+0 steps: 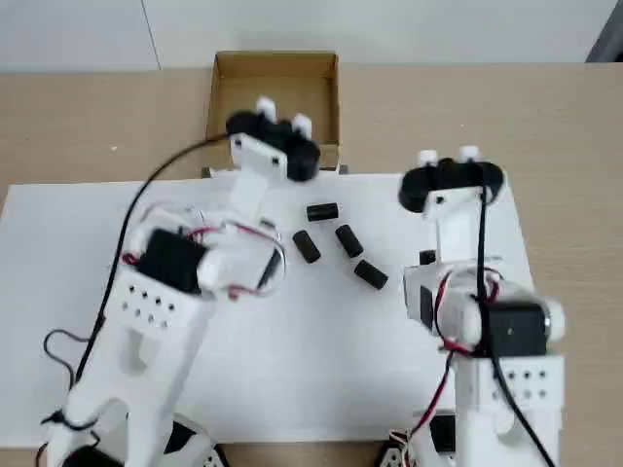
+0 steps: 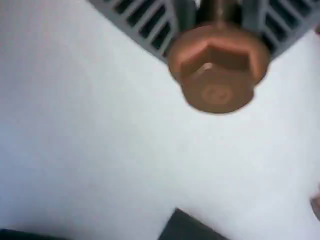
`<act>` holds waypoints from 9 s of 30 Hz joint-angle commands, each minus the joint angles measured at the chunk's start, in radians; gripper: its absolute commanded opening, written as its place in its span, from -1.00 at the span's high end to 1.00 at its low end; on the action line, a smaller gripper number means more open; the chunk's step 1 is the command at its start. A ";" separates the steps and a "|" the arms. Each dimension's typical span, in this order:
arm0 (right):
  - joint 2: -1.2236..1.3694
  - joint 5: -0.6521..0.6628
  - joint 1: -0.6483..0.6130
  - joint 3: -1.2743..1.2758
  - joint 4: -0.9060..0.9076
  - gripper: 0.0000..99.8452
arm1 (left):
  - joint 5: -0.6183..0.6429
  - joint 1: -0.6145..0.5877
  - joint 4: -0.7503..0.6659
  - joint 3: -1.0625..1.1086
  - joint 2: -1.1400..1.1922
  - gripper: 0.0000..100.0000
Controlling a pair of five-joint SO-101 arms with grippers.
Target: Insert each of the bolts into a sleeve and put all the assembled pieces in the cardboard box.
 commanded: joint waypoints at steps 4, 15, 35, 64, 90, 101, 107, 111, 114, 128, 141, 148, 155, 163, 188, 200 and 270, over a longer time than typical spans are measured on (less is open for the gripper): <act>-0.182 -0.044 -0.099 0.192 -0.196 1.00 | 0.158 0.034 -0.247 0.251 -0.255 0.99; -0.435 -0.041 -0.246 0.519 -0.429 1.00 | 0.219 0.026 -0.641 0.687 -0.658 0.99; -0.858 -0.035 -0.575 0.862 -0.542 1.00 | 0.471 -0.041 -0.772 1.072 -1.244 0.99; -0.860 0.075 -0.641 0.885 -0.619 1.00 | 0.563 0.080 -0.861 1.081 -1.286 0.99; -0.862 0.081 -0.641 0.876 -0.674 1.00 | 0.559 0.114 -0.703 1.084 -1.281 0.99; -0.863 0.150 -0.641 0.876 -0.676 1.00 | 0.465 0.216 -0.583 1.084 -1.281 0.99; -0.863 0.150 -0.641 0.876 -0.676 1.00 | 0.405 0.213 -0.583 1.104 -1.281 0.77; -0.863 0.149 -0.641 0.876 -0.676 1.00 | 0.342 0.196 -0.585 1.129 -1.281 0.51; -0.863 0.149 -0.641 0.876 -0.676 1.00 | 0.296 0.163 -0.589 1.132 -1.281 0.51; -0.863 0.146 -0.641 0.885 -0.676 1.00 | 0.212 0.066 -0.588 1.041 -1.280 0.50; -0.862 0.144 -0.585 0.878 -0.667 1.00 | 0.144 -0.078 -0.626 1.004 -1.280 1.00; -0.858 0.144 -0.421 0.884 -0.661 1.00 | 0.002 -0.259 -0.632 1.099 -1.280 0.99; -0.851 0.006 -0.321 0.859 -0.503 1.00 | -0.028 -0.342 -0.632 1.257 -1.280 0.99; -0.704 -0.014 -0.294 0.680 -0.476 1.00 | -0.028 -0.371 -0.634 1.328 -1.283 0.99; 1.024 0.115 -0.291 -0.882 -0.486 0.99 | -0.028 -0.368 -0.631 1.340 -1.281 0.99; 1.540 0.353 -0.291 -1.521 -0.526 0.99 | -0.028 -0.368 -0.631 1.340 -1.281 0.99; 1.171 0.377 -0.275 -0.933 0.259 0.95 | -0.028 -0.371 -0.631 1.340 -1.281 0.99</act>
